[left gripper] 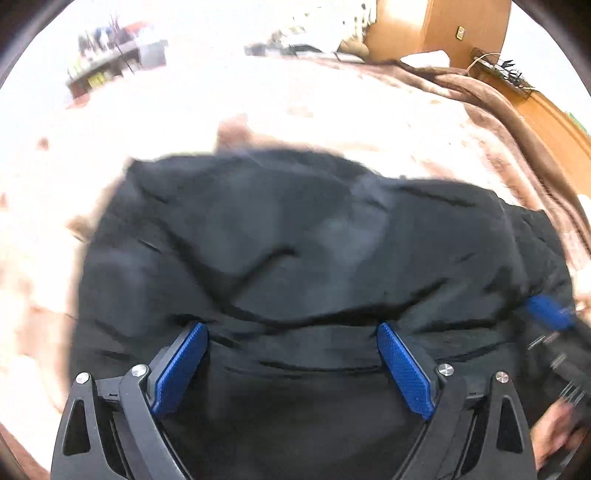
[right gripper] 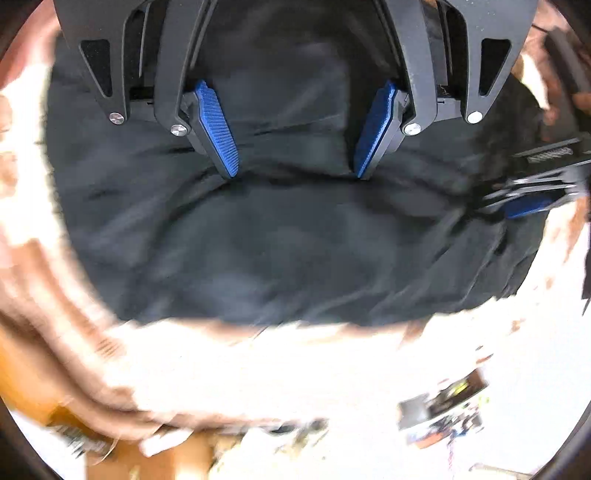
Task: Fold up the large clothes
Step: 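Open both tools and press the folded jacket flat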
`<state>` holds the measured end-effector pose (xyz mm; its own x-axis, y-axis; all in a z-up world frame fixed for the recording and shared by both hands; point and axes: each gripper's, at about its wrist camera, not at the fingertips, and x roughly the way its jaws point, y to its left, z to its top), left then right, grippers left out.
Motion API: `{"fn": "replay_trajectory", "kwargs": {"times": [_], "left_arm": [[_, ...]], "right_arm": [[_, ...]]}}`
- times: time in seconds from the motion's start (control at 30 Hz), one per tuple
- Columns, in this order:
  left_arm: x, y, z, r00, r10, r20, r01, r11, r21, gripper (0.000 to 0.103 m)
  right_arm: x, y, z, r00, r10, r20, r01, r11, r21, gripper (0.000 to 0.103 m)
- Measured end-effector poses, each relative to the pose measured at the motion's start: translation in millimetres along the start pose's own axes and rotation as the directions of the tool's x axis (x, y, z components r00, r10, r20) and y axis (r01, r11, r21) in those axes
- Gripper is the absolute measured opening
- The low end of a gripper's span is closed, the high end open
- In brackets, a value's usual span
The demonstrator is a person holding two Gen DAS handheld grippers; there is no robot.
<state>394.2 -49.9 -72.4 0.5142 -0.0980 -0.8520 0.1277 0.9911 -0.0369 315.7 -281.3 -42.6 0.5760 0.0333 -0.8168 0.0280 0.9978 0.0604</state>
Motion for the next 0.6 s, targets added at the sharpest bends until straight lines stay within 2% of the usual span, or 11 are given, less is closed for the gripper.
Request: {"fn": "replay_trajectory", "kwargs": {"times": [0.03,0.1,0.13,0.17,0.2,0.3,0.43,0.6], "left_arm": [[-6.8,5.2,1.2,0.999,0.03,0.023,-0.03,1.0,0.001,0.094],[-15.8,24.2,3.4,0.994,0.081,0.07,-0.08,0.996,-0.029,0.094],[-12.1,31.6,5.2,0.993,0.103,0.064,-0.101,0.994,-0.034,0.094],[-0.2,39.1,5.9,0.989,0.147,0.032,-0.147,0.989,-0.021,0.094],[13.0,45.0,5.2,0.988,0.155,-0.009,-0.155,0.988,-0.003,0.095],[25.5,60.4,-4.8,0.994,0.104,-0.044,-0.106,0.994,-0.034,0.095],[49.1,65.6,-8.6,0.992,0.086,-0.093,-0.095,0.991,-0.092,0.098],[61.5,65.9,-7.9,0.991,0.075,-0.111,-0.086,0.992,-0.094,0.1]], "right_arm": [[-9.3,-7.2,2.0,0.999,-0.031,0.036,0.032,1.0,-0.001,0.065],[-14.8,-26.8,3.8,0.998,-0.038,0.045,0.036,0.999,0.038,0.065],[-10.4,-34.9,3.7,0.998,-0.052,0.021,0.05,0.997,0.056,0.065],[0.4,-44.5,2.3,0.996,-0.085,-0.022,0.086,0.995,0.059,0.065],[12.4,-50.2,-1.1,0.994,-0.091,-0.053,0.094,0.995,0.042,0.065],[28.1,-52.9,-10.2,0.996,-0.075,-0.05,0.076,0.997,0.021,0.065],[48.0,-50.3,-14.4,0.991,-0.08,-0.105,0.084,0.996,0.027,0.065],[59.0,-49.4,-15.1,0.986,-0.081,-0.144,0.084,0.996,0.009,0.065]]}}
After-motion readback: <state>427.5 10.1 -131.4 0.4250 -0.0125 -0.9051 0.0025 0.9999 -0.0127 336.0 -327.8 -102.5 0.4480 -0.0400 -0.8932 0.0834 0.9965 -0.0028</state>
